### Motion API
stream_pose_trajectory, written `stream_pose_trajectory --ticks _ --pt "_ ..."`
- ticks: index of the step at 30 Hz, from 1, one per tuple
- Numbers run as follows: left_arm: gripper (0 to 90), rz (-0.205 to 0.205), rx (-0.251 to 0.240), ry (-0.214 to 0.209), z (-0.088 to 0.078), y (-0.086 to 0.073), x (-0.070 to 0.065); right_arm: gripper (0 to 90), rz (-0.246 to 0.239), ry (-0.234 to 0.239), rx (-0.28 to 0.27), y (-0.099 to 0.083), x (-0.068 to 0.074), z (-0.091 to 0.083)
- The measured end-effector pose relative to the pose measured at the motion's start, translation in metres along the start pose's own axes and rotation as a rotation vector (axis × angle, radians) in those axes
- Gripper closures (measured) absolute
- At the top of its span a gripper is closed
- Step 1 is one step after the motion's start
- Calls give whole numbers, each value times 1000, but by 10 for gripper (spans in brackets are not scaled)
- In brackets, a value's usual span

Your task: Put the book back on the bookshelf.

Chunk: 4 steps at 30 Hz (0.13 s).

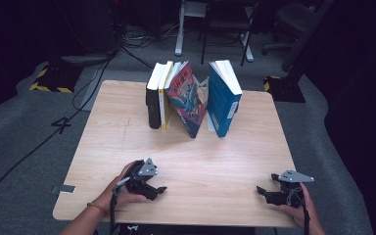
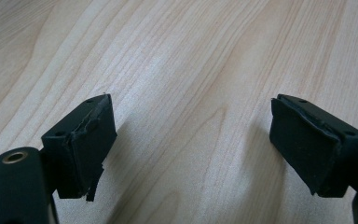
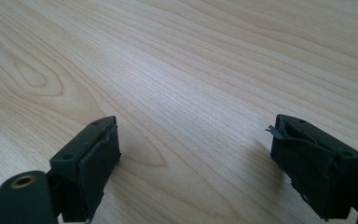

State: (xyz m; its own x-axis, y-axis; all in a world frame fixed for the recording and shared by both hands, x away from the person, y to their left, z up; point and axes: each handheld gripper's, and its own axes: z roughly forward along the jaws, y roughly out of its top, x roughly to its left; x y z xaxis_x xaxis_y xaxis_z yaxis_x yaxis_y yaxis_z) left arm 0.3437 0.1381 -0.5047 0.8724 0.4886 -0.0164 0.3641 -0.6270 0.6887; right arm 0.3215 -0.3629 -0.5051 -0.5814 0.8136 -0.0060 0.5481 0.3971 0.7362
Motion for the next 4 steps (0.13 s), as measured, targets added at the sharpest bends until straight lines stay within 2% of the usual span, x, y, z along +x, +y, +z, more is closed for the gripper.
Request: stream_pose_trajectory --ticks 4 --pt "149 8 -1 -4 0 0 1 157 2 -1 0 0 0 0"
